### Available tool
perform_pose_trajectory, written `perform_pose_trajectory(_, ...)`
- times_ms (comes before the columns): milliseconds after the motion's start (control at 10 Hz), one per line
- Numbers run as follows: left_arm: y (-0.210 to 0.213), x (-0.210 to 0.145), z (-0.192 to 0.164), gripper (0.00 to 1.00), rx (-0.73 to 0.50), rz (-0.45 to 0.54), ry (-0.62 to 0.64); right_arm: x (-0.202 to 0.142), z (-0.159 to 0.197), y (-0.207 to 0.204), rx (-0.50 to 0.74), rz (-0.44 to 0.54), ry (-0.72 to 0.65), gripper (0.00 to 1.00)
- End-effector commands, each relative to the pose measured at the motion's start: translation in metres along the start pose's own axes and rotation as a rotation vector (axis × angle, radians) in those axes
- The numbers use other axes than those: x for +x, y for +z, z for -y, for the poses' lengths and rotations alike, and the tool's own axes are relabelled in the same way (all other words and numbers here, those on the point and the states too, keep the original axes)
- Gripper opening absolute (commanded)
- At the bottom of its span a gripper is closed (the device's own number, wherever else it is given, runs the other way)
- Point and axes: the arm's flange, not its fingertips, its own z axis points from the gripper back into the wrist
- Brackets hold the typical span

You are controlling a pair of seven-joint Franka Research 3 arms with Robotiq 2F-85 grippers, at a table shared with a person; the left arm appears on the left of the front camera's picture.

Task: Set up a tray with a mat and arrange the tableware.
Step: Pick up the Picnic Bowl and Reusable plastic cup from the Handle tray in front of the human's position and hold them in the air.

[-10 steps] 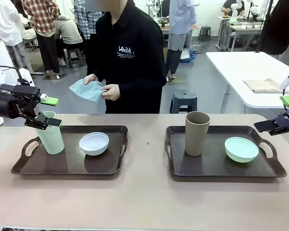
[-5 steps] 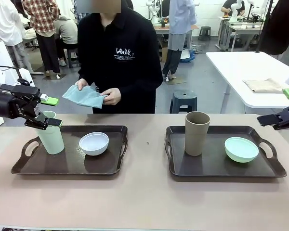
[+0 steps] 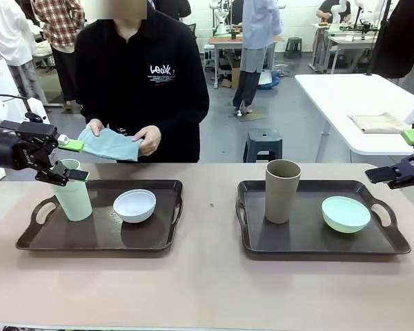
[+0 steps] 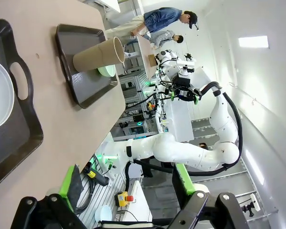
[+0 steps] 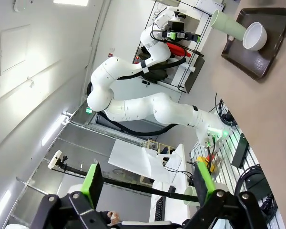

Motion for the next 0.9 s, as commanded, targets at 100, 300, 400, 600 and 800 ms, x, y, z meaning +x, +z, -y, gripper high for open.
perform_pose_trajectory(100,-0.0029,0.0006,0.0003,1.0,-0.01,0.008,-0.005,-0.0014,0.001,-0.0005,0.006,-0.014,0.013,1.0)
perform_pose_trajectory(300,-0.0029,0.0006,0.0003,1.0,-0.01,0.008,-0.005,-0.0014,0.001,-0.0005,0.006,-0.014,0.013,1.0)
perform_pose_trajectory(400,-0.0029,0.0006,0.0003,1.0,-0.01,0.008,-0.005,-0.0014,0.001,-0.0005,0.006,-0.014,0.013,1.0)
perform_pose_trajectory(600,-0.0029,0.0006,0.0003,1.0,-0.01,0.008,-0.005,-0.0014,0.001,-0.0005,0.006,-0.014,0.013,1.0)
perform_pose_trajectory(800,-0.0029,0.0006,0.0003,1.0,-0.01,0.008,-0.005,-0.0014,0.001,-0.0005,0.006,-0.014,0.013,1.0)
